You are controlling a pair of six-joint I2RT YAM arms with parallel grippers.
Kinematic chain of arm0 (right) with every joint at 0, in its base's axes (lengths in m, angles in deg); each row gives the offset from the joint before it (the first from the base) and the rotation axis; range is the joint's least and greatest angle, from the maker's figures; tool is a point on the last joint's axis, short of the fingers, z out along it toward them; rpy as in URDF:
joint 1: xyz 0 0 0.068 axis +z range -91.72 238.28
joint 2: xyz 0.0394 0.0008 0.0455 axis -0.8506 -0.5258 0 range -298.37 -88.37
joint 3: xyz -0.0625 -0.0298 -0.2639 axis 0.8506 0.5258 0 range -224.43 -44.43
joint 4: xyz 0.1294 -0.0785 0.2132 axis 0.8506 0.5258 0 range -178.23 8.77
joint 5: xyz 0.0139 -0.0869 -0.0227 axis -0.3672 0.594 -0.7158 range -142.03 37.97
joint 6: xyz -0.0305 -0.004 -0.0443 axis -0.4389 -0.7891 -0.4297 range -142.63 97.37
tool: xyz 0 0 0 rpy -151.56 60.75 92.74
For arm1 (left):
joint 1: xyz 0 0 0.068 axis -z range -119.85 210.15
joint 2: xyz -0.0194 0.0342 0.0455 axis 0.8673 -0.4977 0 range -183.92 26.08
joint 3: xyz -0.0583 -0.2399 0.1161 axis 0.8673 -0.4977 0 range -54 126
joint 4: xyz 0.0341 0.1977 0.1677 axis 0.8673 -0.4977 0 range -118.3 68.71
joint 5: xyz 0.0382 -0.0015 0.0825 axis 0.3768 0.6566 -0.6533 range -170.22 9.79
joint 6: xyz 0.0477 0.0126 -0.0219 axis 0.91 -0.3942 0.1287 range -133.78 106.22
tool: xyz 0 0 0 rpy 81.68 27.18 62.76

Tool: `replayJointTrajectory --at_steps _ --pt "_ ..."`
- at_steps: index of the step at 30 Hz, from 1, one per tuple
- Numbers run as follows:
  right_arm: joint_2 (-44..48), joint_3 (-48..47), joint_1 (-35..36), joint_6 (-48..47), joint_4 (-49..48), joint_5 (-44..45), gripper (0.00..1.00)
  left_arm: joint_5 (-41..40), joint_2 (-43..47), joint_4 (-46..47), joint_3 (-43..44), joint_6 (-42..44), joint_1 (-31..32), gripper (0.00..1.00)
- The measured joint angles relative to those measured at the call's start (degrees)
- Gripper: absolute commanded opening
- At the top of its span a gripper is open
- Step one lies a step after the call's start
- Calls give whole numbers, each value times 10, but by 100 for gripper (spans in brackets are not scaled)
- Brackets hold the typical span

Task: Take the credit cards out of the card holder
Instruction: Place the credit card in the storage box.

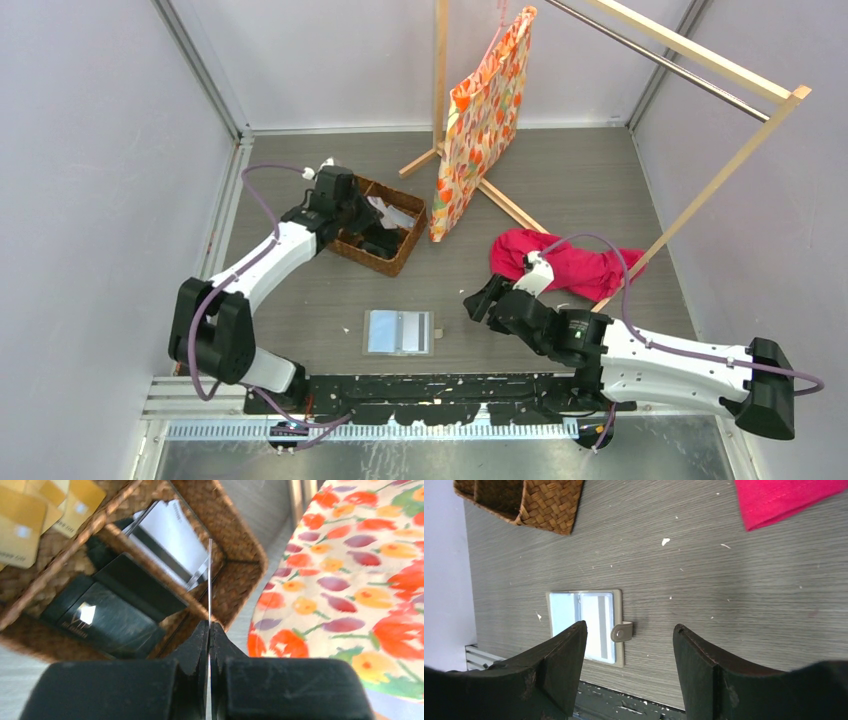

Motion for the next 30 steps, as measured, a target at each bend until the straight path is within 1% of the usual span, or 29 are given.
replayJointTrajectory --at_steps 6,12,17,18,20,21,22,26,28,30 --pt "7 3 0 12 26 7 68 -13 -34 106 -14 -60 0 1" --pt "6 4 2 14 31 7 69 -43 -71 204 -59 -116 0 0" --pt "1 4 2 14 31 6 69 -61 -110 287 -89 -144 1 1" --pt "-1 4 2 14 31 6 69 -62 -117 302 -95 -148 1 3" --pt "-1 4 2 14 32 6 69 -60 -137 331 -97 -160 1 15" --pt "-1 4 2 14 32 6 68 -59 -144 341 -96 -160 1 20" --pt "-1 4 2 14 32 6 69 -56 -150 351 -93 -164 1 22" --pt "-1 4 4 17 31 5 68 -47 -158 369 -89 -166 1 25" --pt "-1 4 7 18 31 6 69 -45 -156 368 -89 -166 1 28" --pt "-1 4 11 20 31 6 69 -46 -148 355 -89 -161 1 28"
